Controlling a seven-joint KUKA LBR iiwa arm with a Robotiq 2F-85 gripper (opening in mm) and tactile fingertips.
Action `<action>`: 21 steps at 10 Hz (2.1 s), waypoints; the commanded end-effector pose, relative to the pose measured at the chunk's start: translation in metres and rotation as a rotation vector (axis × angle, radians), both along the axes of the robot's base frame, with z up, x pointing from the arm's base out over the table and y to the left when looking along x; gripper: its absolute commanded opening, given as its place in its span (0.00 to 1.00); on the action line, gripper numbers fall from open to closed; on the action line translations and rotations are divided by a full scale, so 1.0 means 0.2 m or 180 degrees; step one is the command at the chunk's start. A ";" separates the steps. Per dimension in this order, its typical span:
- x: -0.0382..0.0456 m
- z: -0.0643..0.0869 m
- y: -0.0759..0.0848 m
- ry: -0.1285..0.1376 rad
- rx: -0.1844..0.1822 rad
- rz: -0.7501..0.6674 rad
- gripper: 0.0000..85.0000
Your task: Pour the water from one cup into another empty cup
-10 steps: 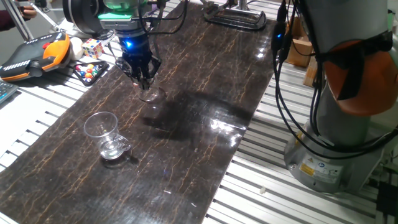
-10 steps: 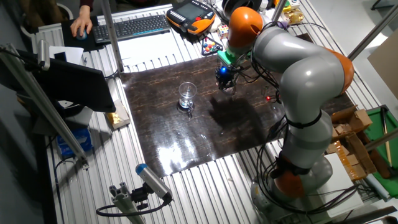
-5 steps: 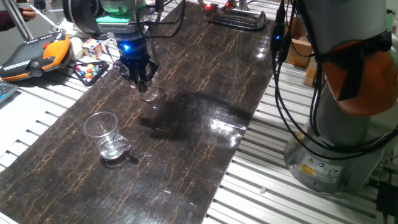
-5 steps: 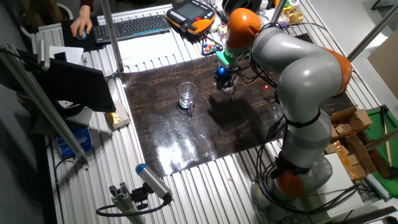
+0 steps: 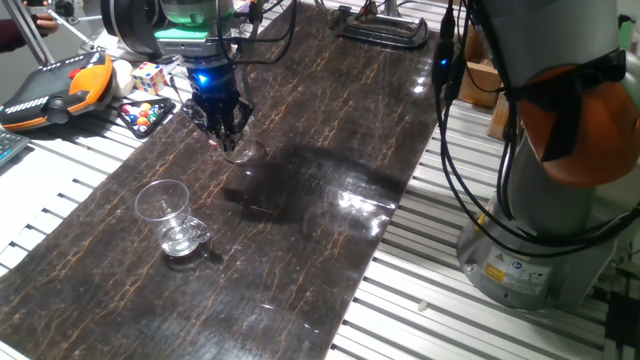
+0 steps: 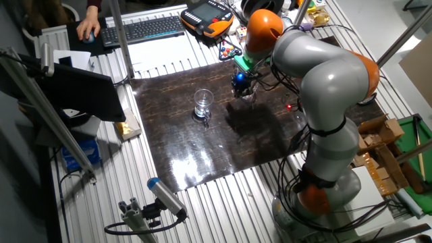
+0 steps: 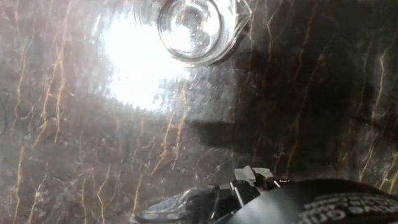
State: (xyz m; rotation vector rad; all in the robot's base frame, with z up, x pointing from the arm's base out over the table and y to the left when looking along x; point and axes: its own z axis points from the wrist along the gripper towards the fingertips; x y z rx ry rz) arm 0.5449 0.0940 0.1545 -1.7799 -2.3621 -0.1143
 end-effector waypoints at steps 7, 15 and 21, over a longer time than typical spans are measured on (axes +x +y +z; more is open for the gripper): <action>0.012 -0.04 0.00 -0.0002 0.0042 -0.0020 0.01; 0.029 -0.04 0.00 0.0061 0.0031 -0.0063 0.01; 0.034 -0.04 0.00 0.0074 0.0022 -0.0056 0.01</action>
